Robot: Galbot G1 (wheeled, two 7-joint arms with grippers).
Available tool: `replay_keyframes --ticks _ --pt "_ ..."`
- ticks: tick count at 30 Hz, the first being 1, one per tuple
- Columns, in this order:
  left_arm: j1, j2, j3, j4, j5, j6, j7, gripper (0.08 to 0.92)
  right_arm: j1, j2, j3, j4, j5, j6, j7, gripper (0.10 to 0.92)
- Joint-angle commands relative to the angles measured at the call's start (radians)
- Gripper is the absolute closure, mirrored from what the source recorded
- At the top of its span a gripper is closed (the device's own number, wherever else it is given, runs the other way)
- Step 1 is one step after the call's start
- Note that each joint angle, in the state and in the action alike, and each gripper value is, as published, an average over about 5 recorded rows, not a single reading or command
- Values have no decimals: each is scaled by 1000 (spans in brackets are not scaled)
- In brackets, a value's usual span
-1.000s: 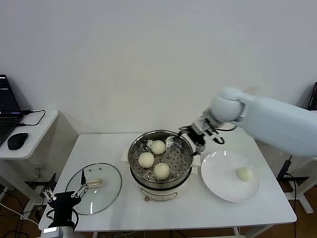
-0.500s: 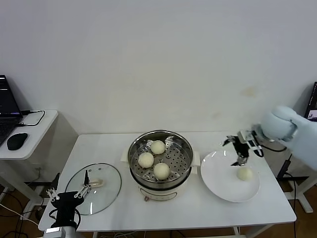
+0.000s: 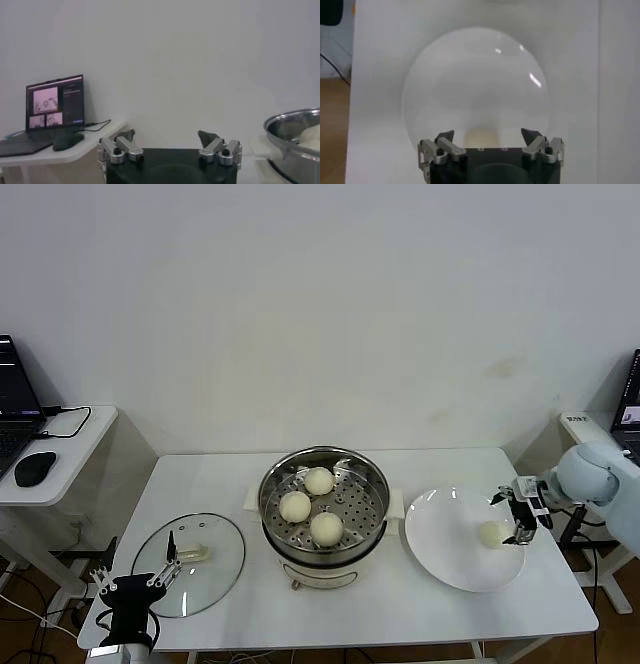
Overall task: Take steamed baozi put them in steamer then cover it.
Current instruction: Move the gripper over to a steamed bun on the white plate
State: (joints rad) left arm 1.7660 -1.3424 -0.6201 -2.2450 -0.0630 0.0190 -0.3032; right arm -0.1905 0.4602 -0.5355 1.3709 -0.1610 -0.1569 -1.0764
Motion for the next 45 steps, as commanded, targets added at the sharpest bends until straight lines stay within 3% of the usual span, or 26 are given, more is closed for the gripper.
replay_keyframes --ticks 1,27,38,45 --pt "2 0 -3 2 1 0 0 177 -99 84 91 -167 -84 11 13 203" --pt "-6 -8 0 21 5 0 0 177 -90 217 80 -290 -134 -3 45 214" --pt "-6 -10 1 22 5 -1 -1 177 -76 221 73 -292 -132 -8 36 371" --pt "-2 -7 -2 15 4 -1 -1 177 4 153 8 -193 -63 -36 10 428"
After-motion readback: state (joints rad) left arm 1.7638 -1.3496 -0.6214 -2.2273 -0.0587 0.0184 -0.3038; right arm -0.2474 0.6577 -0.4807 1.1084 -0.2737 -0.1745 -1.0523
